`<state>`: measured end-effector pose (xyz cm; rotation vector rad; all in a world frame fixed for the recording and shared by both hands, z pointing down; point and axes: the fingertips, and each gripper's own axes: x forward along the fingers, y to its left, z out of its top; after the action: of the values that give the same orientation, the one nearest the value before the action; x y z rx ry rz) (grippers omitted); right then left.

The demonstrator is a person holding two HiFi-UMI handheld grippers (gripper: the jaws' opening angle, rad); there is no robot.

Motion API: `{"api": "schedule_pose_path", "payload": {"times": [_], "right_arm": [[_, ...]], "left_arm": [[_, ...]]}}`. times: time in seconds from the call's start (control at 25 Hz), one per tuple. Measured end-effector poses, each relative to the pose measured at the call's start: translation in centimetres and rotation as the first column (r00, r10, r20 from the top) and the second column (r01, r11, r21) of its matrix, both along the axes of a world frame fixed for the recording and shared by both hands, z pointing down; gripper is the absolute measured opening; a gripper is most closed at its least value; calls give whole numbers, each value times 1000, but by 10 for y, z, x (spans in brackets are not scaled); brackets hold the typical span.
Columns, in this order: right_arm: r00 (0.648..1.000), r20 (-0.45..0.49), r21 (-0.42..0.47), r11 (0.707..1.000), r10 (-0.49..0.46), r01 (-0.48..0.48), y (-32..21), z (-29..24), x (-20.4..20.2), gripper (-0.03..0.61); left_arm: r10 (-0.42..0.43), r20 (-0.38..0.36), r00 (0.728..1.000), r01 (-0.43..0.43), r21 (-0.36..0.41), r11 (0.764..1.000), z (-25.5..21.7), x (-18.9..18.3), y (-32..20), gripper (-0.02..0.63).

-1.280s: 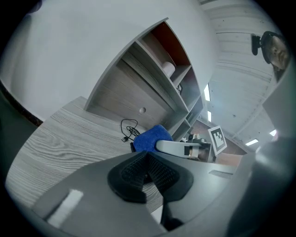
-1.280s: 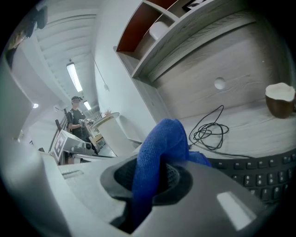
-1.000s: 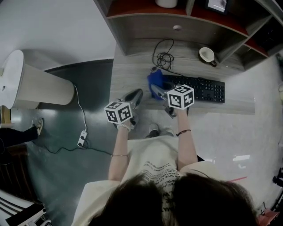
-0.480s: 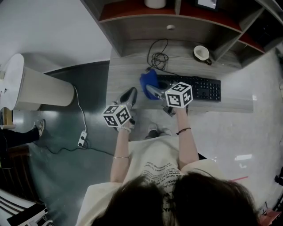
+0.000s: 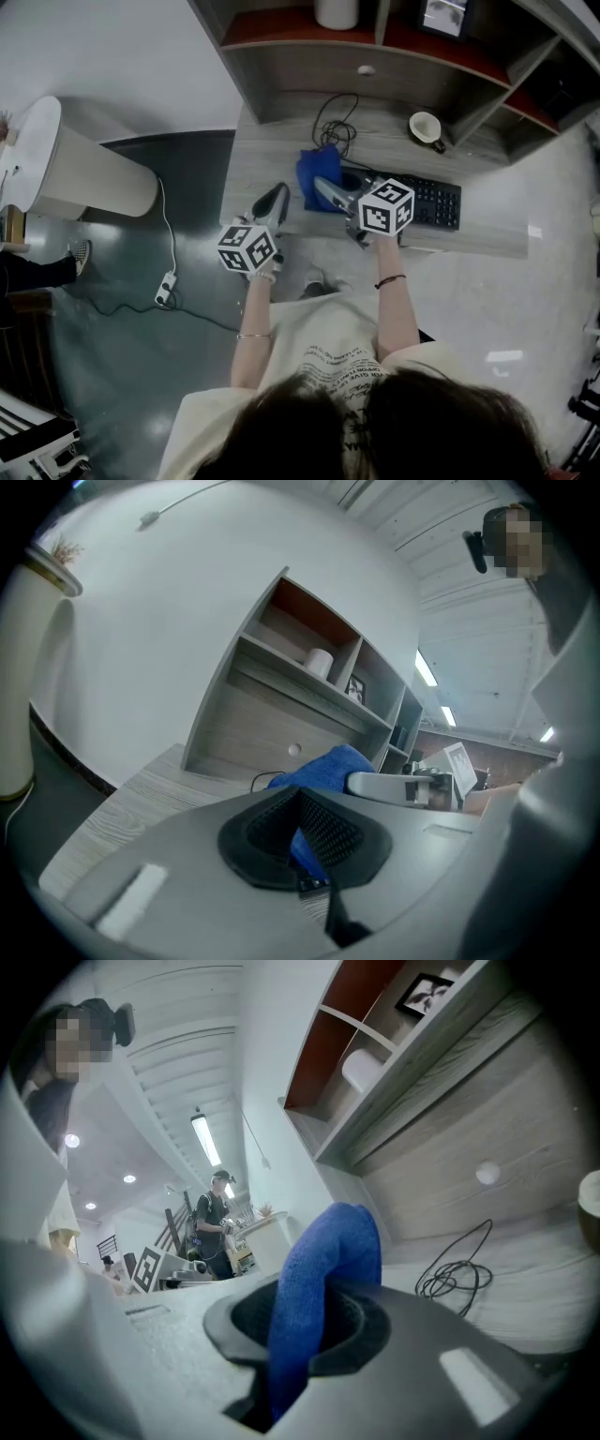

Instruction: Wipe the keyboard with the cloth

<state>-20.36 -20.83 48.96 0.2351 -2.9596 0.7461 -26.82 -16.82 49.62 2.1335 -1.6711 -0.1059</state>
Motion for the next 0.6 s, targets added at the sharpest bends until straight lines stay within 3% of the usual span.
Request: {"api": "schedule_pose_path", "payload": {"times": [0.6], "right_arm": [[999, 43, 82, 997, -8, 4, 10, -25, 19, 52]], "left_arm": [[-7, 15, 1000, 7, 36, 999, -14, 21, 9, -12]]}}
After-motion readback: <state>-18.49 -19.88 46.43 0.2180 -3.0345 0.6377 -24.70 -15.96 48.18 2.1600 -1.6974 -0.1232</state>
